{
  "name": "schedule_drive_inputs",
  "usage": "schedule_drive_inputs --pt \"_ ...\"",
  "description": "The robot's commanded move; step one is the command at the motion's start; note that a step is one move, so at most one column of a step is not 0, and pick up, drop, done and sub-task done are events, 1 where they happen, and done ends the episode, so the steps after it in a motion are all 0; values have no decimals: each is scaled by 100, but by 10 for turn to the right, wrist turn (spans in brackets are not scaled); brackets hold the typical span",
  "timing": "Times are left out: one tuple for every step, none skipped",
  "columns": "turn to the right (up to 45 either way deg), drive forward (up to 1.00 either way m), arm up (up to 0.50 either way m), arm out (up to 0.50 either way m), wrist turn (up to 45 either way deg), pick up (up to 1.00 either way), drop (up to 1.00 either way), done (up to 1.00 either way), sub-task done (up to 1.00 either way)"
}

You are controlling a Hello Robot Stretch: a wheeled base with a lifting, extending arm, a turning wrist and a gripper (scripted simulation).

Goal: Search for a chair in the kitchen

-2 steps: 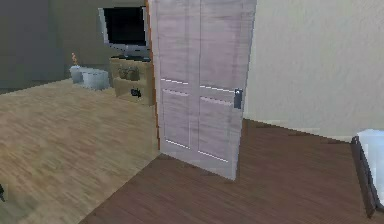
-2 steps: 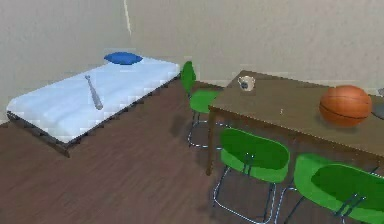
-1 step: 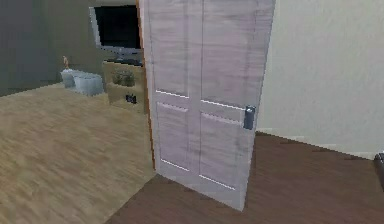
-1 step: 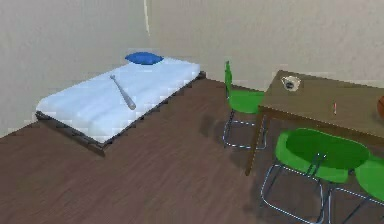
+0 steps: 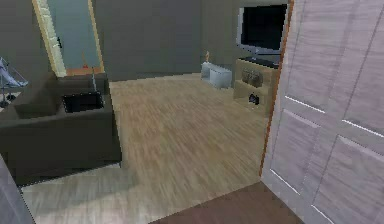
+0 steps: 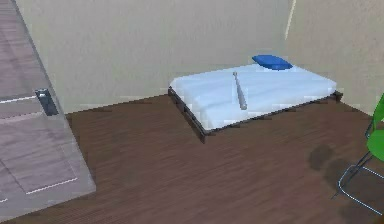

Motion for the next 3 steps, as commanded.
schedule_drive_inputs --pt "0 100 0 0 0 0 0 0 0" --pt "0 70 0 0 0 0 0 0 0" --pt "-240 0 0 0 0 0 0 0 0"
